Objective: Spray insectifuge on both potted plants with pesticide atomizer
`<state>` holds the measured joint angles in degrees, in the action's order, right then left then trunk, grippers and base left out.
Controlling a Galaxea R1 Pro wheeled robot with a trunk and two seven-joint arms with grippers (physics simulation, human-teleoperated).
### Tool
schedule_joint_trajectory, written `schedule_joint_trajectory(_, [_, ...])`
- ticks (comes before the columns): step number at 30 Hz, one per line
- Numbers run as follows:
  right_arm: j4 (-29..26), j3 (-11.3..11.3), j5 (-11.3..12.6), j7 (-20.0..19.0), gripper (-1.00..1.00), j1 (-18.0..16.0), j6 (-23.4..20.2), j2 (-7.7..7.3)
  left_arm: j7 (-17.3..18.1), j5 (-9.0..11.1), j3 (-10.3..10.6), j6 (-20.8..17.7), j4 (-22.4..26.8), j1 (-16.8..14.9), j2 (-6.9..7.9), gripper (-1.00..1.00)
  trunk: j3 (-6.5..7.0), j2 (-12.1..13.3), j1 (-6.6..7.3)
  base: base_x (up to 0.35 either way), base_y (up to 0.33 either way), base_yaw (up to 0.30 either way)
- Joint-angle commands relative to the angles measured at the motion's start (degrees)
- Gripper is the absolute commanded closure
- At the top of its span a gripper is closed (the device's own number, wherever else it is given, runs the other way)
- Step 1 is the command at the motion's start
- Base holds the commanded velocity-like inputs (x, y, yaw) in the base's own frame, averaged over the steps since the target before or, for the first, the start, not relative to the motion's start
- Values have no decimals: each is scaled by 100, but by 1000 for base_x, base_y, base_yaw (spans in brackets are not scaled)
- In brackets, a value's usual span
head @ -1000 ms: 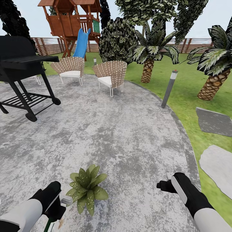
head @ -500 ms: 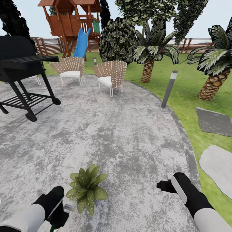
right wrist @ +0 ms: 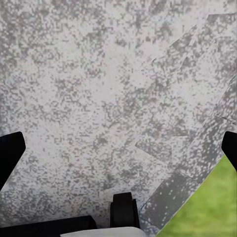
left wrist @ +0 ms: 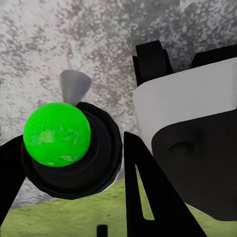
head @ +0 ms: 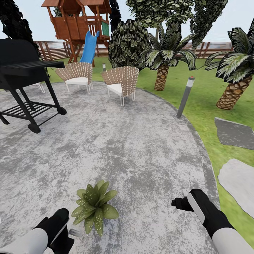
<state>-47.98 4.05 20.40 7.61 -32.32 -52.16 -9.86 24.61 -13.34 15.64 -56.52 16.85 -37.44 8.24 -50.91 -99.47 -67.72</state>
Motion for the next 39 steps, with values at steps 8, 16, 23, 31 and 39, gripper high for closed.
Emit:
schedule_joint_trajectory(8, [-8,25,61,57,-100,-3,-18,-7,84,-43,3,-15,11,-42,26,100,-5,-2,0,0,0,0])
schedule_joint_trajectory(16, [-9,25,61,57,-100,-3,-16,-7,79,-38,-8,-17,11,-19,2,100,-5,-2,0,0,0,0])
schedule_joint_trajectory(23, [-9,25,61,58,-100,-3,-15,-1,87,-30,-8,-16,11,-17,0,100,-5,-2,0,0,0,0])
schedule_joint_trajectory(31, [-9,25,61,63,-100,-3,-17,-1,88,-28,-8,-17,11,-17,1,100,-5,-2,0,0,0,0])
schedule_joint_trajectory(39, [-9,25,61,61,-100,-3,-17,-7,88,-28,-8,-17,11,-17,2,100,49,118,66,0,0,0])
